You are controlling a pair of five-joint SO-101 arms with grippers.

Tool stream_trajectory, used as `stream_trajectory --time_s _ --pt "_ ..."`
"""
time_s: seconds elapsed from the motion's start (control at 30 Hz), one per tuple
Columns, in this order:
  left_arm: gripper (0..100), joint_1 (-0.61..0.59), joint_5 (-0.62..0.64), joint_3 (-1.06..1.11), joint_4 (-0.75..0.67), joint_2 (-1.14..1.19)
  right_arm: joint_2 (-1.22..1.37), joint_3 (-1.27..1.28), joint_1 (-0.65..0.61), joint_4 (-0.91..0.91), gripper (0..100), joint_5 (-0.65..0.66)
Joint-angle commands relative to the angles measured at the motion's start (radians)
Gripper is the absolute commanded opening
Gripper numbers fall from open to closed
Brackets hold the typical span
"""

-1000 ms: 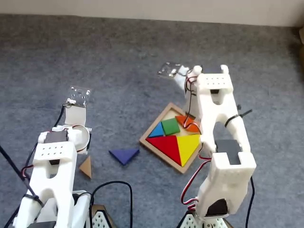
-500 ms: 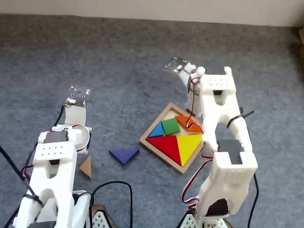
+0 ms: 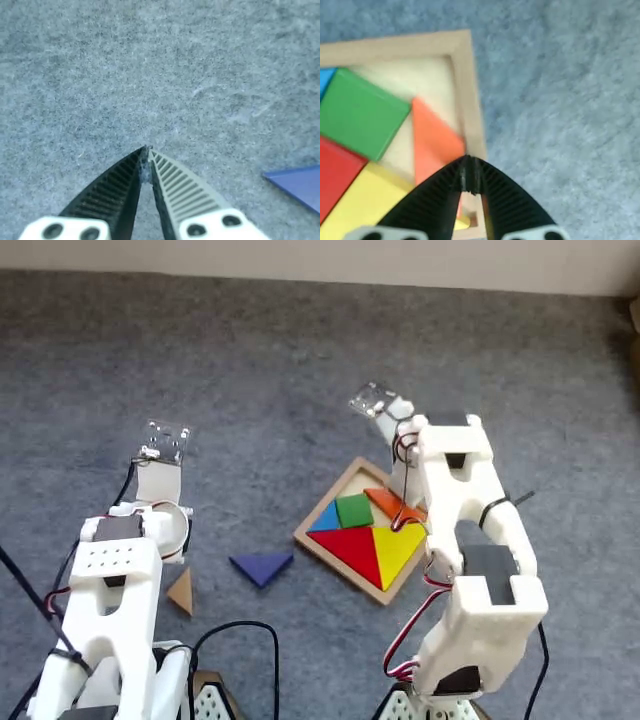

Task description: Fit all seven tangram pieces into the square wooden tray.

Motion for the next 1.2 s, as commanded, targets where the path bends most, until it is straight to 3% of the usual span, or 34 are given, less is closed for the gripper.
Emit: stream_trajectory --time_s 0.0,0.27,0.67,0.9,1.07,1.17 --pt "1 -0.010 -0.009 -0.005 -0.012 -0.019 -0.136 0.031 -0.016 -0.004 0.6 -0.014" --pt "1 -0.024 -0.005 -0.012 -0.012 -0.024 -0.427 0.237 -0.113 -0.008 0.6 -0.152" --pt "1 -0.257 0.140 -0.062 -0.023 -0.027 -0.708 0.403 -0.426 -0.007 1.1 -0.381" --pt "1 -0.262 0.140 -0.085 -0.021 -0.027 -0.719 0.397 -0.427 0.028 1.1 -0.491" --pt "2 -0.354 0.133 -0.371 0.255 -0.019 -0.717 0.412 -0.340 0.065 1.1 -0.508" --pt "11 -0.383 0.077 -0.542 0.420 -0.018 -0.717 0.463 -0.265 0.058 1.1 -0.508"
